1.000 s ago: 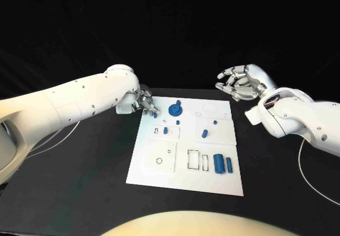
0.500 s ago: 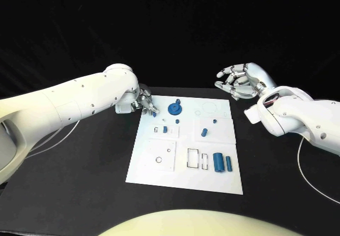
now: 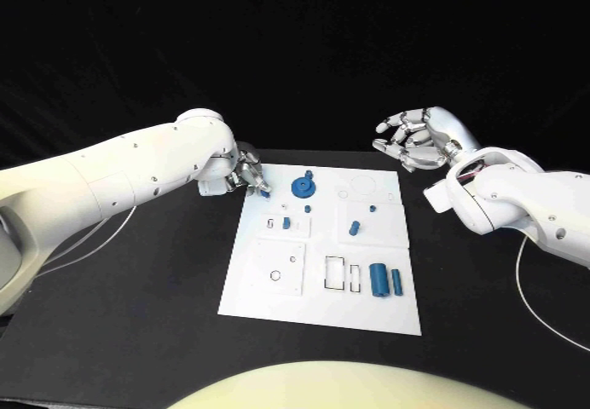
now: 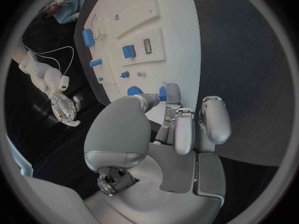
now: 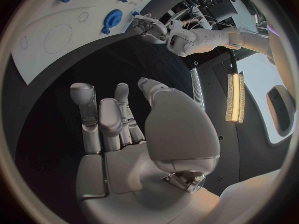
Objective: Assemble the parts on the task board
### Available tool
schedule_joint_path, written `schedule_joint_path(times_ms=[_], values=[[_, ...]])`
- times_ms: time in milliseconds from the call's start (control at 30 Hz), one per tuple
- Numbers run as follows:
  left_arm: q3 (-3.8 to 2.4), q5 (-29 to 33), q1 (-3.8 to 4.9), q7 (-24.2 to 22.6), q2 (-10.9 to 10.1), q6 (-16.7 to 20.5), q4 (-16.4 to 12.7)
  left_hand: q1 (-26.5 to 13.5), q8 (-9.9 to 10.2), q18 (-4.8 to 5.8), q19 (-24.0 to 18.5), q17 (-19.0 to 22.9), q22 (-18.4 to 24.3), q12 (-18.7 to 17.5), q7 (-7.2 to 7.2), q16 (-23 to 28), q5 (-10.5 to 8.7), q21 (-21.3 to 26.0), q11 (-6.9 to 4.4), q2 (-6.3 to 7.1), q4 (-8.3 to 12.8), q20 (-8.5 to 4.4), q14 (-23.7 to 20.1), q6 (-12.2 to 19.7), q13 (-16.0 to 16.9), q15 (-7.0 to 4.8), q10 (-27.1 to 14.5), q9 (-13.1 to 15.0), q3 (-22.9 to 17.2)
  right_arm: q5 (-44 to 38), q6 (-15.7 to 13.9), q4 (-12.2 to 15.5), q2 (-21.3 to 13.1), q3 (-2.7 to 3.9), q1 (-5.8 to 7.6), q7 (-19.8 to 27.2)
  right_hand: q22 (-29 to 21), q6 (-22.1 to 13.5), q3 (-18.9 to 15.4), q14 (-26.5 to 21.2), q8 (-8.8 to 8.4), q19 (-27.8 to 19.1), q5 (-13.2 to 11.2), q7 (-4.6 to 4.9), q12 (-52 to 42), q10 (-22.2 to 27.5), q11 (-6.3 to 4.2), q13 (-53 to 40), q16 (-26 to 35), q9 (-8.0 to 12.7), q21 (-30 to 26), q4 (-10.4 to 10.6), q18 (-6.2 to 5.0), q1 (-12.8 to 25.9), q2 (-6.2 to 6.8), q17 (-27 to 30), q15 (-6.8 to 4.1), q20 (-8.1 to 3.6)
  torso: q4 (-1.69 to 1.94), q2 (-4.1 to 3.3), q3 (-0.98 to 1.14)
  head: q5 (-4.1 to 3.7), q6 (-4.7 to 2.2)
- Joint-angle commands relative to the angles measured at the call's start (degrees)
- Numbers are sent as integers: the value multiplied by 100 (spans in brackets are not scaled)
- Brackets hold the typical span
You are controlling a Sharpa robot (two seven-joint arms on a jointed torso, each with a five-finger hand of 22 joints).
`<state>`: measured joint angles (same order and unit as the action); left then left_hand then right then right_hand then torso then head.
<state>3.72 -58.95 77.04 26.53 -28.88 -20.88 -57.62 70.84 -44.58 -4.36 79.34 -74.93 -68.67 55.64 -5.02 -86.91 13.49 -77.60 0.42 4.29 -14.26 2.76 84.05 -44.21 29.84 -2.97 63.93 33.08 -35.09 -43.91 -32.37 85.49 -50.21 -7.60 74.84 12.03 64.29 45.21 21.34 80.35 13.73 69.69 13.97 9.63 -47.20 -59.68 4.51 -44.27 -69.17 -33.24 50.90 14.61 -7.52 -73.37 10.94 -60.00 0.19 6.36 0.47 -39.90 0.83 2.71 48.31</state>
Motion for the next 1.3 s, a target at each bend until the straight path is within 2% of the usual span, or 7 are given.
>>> schedule_joint_path(times_ms=[33, 233, 500, 733, 967, 1067, 1300], values=[[-4, 369, 1, -87, -48, 177, -75, -98, -110, -25, 16, -1010, -7, -4, 31, -13, -28, -13, -11, 35, 827, -8, 452, 20, -13, -23, 39, 330, -888, -18, 87, 0, 2, 1, -3, 42, -3, 22, -29, 38, 19, 29, 16, -21, -22, -28, -5, 5, 32, -6, -38, -1, -40, 7, -32, -5, -1, -8, 9, 1, 1, 11, 12], [-18, 647, 2, -24, -334, 246, -485, -160, -149, -23, 20, -1001, -19, 25, 35, -8, -21, -20, -15, 65, 868, -11, 450, 17, 19, -27, 67, 346, -982, -18, 98, 2, -5, 1, -4, 37, -3, 22, -29, 38, 19, 29, 16, -21, -22, -28, -5, 5, 32, -6, -38, -1, -40, 7, -32, -5, -1, -8, 3, 7, 1, 35, 7], [-28, 708, -2, -190, -970, 606, -1448, -282, -234, -13, 52, -1002, -80, 118, 61, -9, 3, -57, -39, 147, 965, -27, 452, -8, 128, -46, 168, 373, -1177, -17, 111, 8, -31, 1, -7, 23, -9, 23, -35, 35, 22, 27, 30, -21, -25, -27, -5, 9, 42, -7, -50, 4, -41, 9, -35, 5, -1, -8, 28, 4, 3, 46, 13], [-27, 157, -159, -479, -1421, 1024, -2141, -413, -319, 8, 111, -980, -185, 246, 90, 1, 29, -125, -71, 252, 1078, -52, 450, -52, 296, -77, 309, 387, -1430, -14, 126, 1, -41, 0, -22, 17, -11, 23, -37, 36, 23, 26, 37, -21, -26, -26, -4, 11, 42, -7, -55, 10, -41, 15, -40, 2, -1, -8, 15, 4, -8, 67, 30], [-14, -125, -301, -600, -1551, 1210, -2412, -491, -370, 31, 169, -991, -295, 388, 112, -8, 54, -193, -94, 316, 1139, -71, 456, -95, 499, -98, 444, 390, -1583, -12, 128, -5, -45, 0, -35, 17, -11, 23, -37, 36, 23, 26, 37, -21, -26, -26, -4, 11, 42, -7, -55, 10, -41, 15, -40, 2, -1, -8, 17, 5, -12, 45, 45], [-2, -209, -327, -612, -1529, 1227, -2431, -506, -376, 32, 174, -992, -304, 418, 116, -10, 56, -198, -98, 321, 1144, -74, 457, -100, 541, -101, 471, 390, -1604, -12, 130, -7, -43, 0, -38, 18, -11, 23, -37, 36, 23, 26, 37, -21, -26, -26, -4, 11, 42, -7, -55, 10, -41, 15, -40, 2, -1, -8, 14, 1, -15, 53, 51], [18, -346, -373, -566, -1431, 1241, -2442, -555, -402, 44, 204, -997, -364, 506, 129, -15, 78, -236, -111, 356, 1179, -87, 460, -122, 665, -113, 544, 390, -1681, -10, 131, -12, -40, 0, -48, 21, -13, 23, -42, 35, 24, 25, 50, -20, -28, -24, -3, 15, 45, -7, -62, 21, -42, 25, -47, 3, 0, -8, -4, 1, -7, 62, 56]])
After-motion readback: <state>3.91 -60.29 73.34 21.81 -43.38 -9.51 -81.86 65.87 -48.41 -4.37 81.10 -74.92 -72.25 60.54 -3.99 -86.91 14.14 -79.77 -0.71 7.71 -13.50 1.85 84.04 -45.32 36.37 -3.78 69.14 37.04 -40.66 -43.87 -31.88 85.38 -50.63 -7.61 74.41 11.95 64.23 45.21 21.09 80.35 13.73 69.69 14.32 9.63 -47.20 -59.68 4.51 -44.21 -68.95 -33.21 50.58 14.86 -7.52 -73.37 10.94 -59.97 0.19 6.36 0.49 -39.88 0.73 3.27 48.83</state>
